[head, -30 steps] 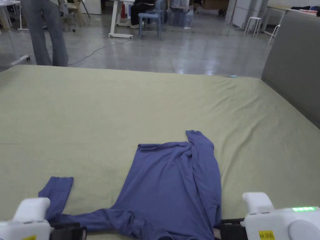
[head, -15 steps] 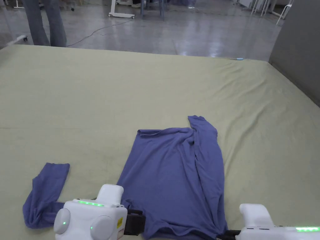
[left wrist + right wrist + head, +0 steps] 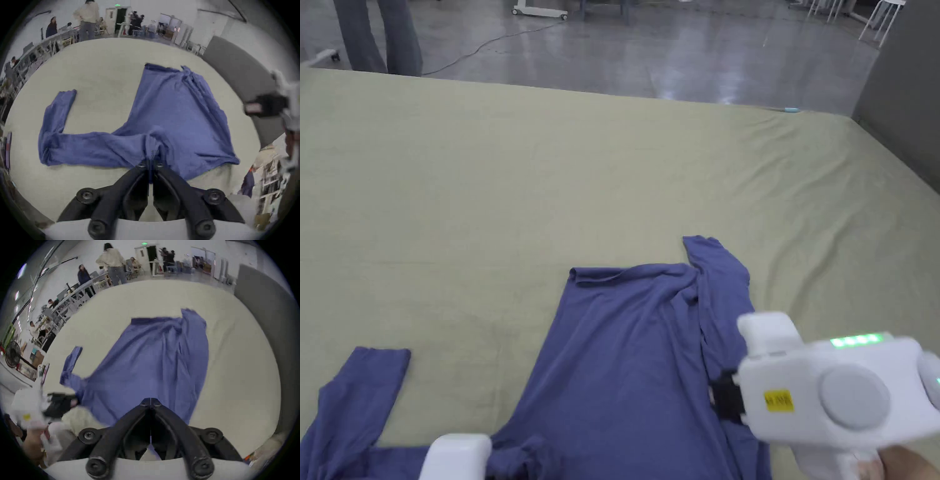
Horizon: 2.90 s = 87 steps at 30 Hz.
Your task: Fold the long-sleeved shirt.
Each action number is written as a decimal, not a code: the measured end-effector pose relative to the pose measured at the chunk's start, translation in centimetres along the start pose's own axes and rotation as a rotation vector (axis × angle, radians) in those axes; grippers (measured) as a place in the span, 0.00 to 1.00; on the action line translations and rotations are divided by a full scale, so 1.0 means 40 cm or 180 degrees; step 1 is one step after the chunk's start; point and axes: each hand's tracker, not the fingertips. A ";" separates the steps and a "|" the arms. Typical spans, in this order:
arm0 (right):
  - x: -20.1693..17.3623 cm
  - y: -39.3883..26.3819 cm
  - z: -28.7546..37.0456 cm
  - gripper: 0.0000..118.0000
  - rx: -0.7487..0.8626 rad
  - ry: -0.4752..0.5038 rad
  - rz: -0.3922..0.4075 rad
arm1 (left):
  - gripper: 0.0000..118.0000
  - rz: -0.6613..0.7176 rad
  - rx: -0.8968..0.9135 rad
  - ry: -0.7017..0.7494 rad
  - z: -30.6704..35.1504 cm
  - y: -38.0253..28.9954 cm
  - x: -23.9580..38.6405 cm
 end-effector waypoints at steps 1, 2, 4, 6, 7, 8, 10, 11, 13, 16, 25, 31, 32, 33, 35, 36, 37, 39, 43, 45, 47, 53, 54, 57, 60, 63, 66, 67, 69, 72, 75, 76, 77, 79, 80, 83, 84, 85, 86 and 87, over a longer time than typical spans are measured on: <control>-0.011 0.059 -0.024 0.00 0.0076 0.0024 0.0082 | 0.00 0.0009 0.0000 -0.0063 0.018 -0.002 -0.008; -0.021 0.125 -0.057 0.00 0.0120 0.0089 0.0131 | 0.00 0.0011 0.0000 -0.0094 0.033 -0.005 -0.018; -0.045 0.264 -0.144 0.01 0.0089 0.0291 0.0161 | 0.00 0.0005 -0.0003 -0.0143 0.068 -0.008 0.022; -0.066 0.397 -0.260 0.70 -0.0091 0.0546 0.0187 | 0.00 -0.0007 -0.0056 -0.0188 0.072 -0.014 0.032; -0.082 0.463 -0.331 0.95 -0.0254 0.0538 0.0161 | 0.00 0.0015 -0.0056 -0.0224 0.078 -0.010 0.036; -0.093 0.505 -0.392 1.00 -0.0404 0.0478 0.0131 | 0.00 0.0058 -0.0047 -0.0261 0.084 -0.005 0.038; -0.103 0.576 -0.501 1.00 -0.0510 0.0440 -0.0012 | 0.00 0.0087 -0.0052 -0.0260 0.093 -0.009 0.045; -0.121 0.599 -0.548 1.00 -0.0679 0.0326 -0.0086 | 0.00 0.0076 -0.0050 -0.0246 0.098 -0.012 0.049; -0.142 0.620 -0.637 1.00 -0.1040 0.0110 -0.0097 | 0.00 0.0071 -0.0055 -0.0216 0.093 -0.010 0.019; -0.167 0.590 -0.727 0.87 -0.1398 -0.0153 0.0004 | 0.00 0.0082 -0.0101 -0.0216 0.080 -0.007 0.003; -0.112 0.538 -0.478 0.00 -0.0743 0.0094 0.0096 | 0.00 0.0080 -0.0012 -0.0247 0.139 0.008 -0.043; 0.002 0.477 -0.053 0.00 0.0026 0.0157 0.0024 | 0.00 -0.0042 0.0385 -0.0196 0.286 0.110 -0.071; 0.023 0.460 0.038 0.00 0.0153 0.0151 -0.0002 | 0.00 -0.0134 0.0479 -0.0177 0.321 0.134 -0.069; 0.043 0.441 0.127 0.00 0.0299 0.0133 -0.0029 | 0.00 -0.0221 0.0570 -0.0116 0.355 0.160 -0.068; 0.068 0.401 0.286 0.00 0.0541 0.0138 -0.0019 | 0.00 -0.0386 0.0706 -0.0105 0.419 0.219 -0.071; 0.083 0.381 0.361 0.00 0.0641 0.0172 -0.0063 | 0.00 -0.0424 0.0779 -0.0146 0.448 0.243 -0.091; 0.093 0.362 0.427 0.00 0.0710 0.0185 -0.0127 | 0.00 -0.0499 0.0853 -0.0128 0.478 0.274 -0.090; 0.098 0.327 0.557 0.00 0.0929 0.0182 -0.0122 | 0.00 -0.0800 0.1019 0.0027 0.545 0.345 -0.068; 0.071 0.285 0.778 0.00 0.1282 0.0176 -0.0008 | 0.00 -0.1162 0.1287 0.0027 0.663 0.484 -0.010; 0.049 0.282 0.867 0.00 0.1410 0.0066 0.0010 | 0.00 -0.1326 0.1435 0.0134 0.712 0.553 0.023; 0.027 0.292 0.941 0.00 0.1597 -0.0053 0.0042 | 0.00 -0.1348 0.1623 0.0100 0.764 0.623 0.047; -0.021 0.439 1.118 0.00 0.1951 -0.0507 0.0153 | 0.00 -0.1365 0.2093 0.0160 0.901 0.890 0.138; -0.027 0.472 1.134 0.00 0.1975 -0.0623 0.0188 | 0.00 -0.1341 0.2145 0.0198 0.916 0.931 0.149; -0.015 0.585 1.162 0.00 0.2023 -0.0811 0.0159 | 0.00 -0.1220 0.2192 0.0193 0.945 1.068 0.177; 0.017 0.700 1.155 0.00 0.2005 -0.0889 0.0030 | 0.00 -0.1027 0.2112 0.0313 0.934 1.197 0.192; 0.037 0.812 1.124 0.00 0.2137 -0.1054 0.0065 | 0.00 -0.0883 0.1824 0.0418 0.898 1.309 0.202; 0.038 0.902 1.096 0.00 0.2141 -0.1175 -0.0030 | 0.00 -0.0849 0.1865 0.0544 0.885 1.387 0.229; 0.051 0.931 1.090 0.00 0.2159 -0.1142 -0.0099 | 0.00 -0.0845 0.1958 0.0622 0.890 1.397 0.251; 0.044 0.981 1.088 0.00 0.2206 -0.1227 -0.0120 | 0.00 -0.0865 0.1983 0.0722 0.904 1.421 0.291; 0.042 1.040 1.104 0.00 0.2314 -0.1372 -0.0116 | 0.00 -0.0617 0.2213 0.0724 0.940 1.473 0.307; 0.053 1.080 1.123 0.00 0.2381 -0.1448 -0.0222 | 0.00 -0.0675 0.2466 0.0780 0.972 1.503 0.340; 0.061 1.086 1.129 0.00 0.2453 -0.1444 -0.0249 | 0.00 -0.0724 0.2486 0.0788 0.974 1.510 0.341; 0.072 1.091 1.129 0.00 0.2477 -0.1446 -0.0240 | 0.00 -0.0786 0.2564 0.0827 0.978 1.511 0.352; 0.097 1.109 1.116 0.00 0.2470 -0.1430 -0.0292 | 0.00 -0.0826 0.2591 0.0826 0.973 1.509 0.362; 0.110 1.111 1.099 0.00 0.2433 -0.1421 -0.0312 | 0.00 -0.0824 0.2582 0.0835 0.955 1.519 0.354; 0.134 1.089 1.015 0.00 0.2319 -0.1344 -0.0310 | 0.00 -0.0951 0.2425 0.0884 0.881 1.502 0.344; 0.147 1.083 0.970 0.00 0.2209 -0.1312 -0.0279 | 0.00 -0.1023 0.2286 0.0963 0.841 1.496 0.334; 0.158 1.076 0.925 0.00 0.2083 -0.1291 -0.0267 | 0.00 -0.1064 0.2188 0.1004 0.803 1.485 0.326; 0.171 1.062 0.867 0.00 0.1963 -0.1246 -0.0276 | 0.00 -0.1081 0.2063 0.1001 0.751 1.464 0.312; 0.178 1.038 0.803 0.00 0.1869 -0.1193 -0.0278 | 0.00 -0.1114 0.1944 0.0969 0.694 1.444 0.296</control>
